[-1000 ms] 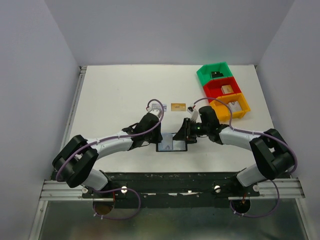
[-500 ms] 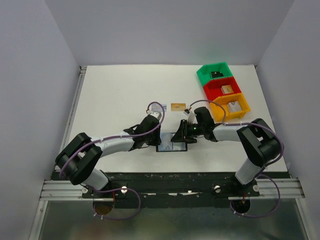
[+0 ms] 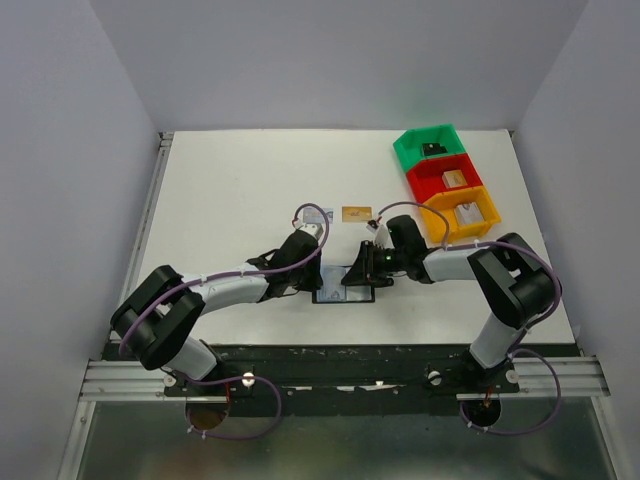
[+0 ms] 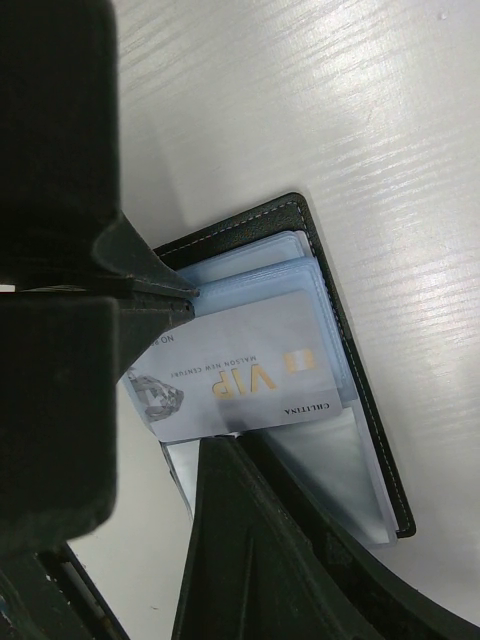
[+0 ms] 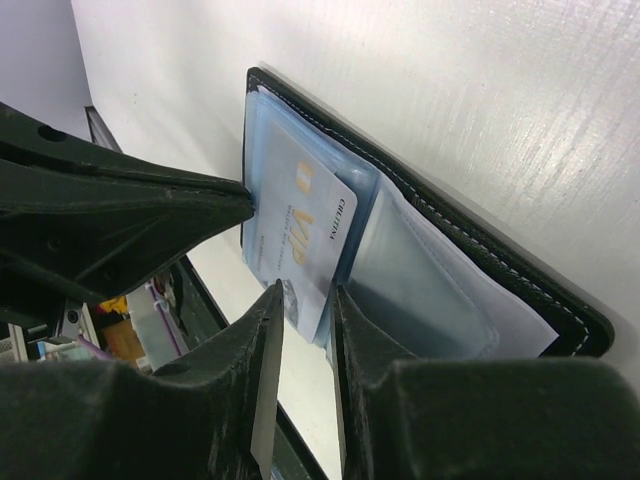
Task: Take the credit cards out of the card holder
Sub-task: Remove the credit card from the card holder.
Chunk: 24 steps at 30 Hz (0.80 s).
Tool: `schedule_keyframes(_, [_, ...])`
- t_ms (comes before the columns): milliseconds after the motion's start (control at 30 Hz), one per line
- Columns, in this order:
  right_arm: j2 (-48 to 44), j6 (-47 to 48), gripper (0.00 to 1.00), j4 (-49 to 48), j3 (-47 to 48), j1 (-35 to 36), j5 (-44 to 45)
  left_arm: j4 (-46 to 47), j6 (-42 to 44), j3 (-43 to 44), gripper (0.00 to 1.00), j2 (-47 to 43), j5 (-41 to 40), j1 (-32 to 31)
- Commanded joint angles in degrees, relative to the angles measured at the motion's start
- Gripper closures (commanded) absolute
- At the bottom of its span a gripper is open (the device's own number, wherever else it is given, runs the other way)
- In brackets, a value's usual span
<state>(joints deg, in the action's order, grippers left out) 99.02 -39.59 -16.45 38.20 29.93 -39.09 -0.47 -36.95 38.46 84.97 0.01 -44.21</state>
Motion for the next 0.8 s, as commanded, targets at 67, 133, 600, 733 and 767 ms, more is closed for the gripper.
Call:
schedule_keyframes(67, [1.8, 0.0, 0.68, -2.2, 1.1, 0.1, -1.3, 0.2, -0.6, -0.8, 0.97, 0.9, -0.9, 0.2])
schedule_keyframes(133, [2.1, 0.0, 0.68, -1.8, 1.4, 0.2, -1.3, 0.0, -0.5, -0.7, 0.97, 1.3, -0.9, 0.2])
schedule_keyframes(600, [2.9, -2.0, 0.69, -5.4, 1.0, 0.4, -3.0, 0.1, -0.5, -1.1, 0.98, 2.1, -0.3, 0.2])
schedule_keyframes(733, [3.5, -3.9, 0.70, -8.9, 0.5, 0.2, -4.6, 0.2, -0.5, -1.2, 0.98, 2.2, 0.0, 0.2])
schedule_keyframes(767, [3.6, -4.3, 0.70, -9.7, 0.4, 0.2, -4.9, 0.2, -0.5, -1.3, 0.98, 2.3, 0.0, 0.2])
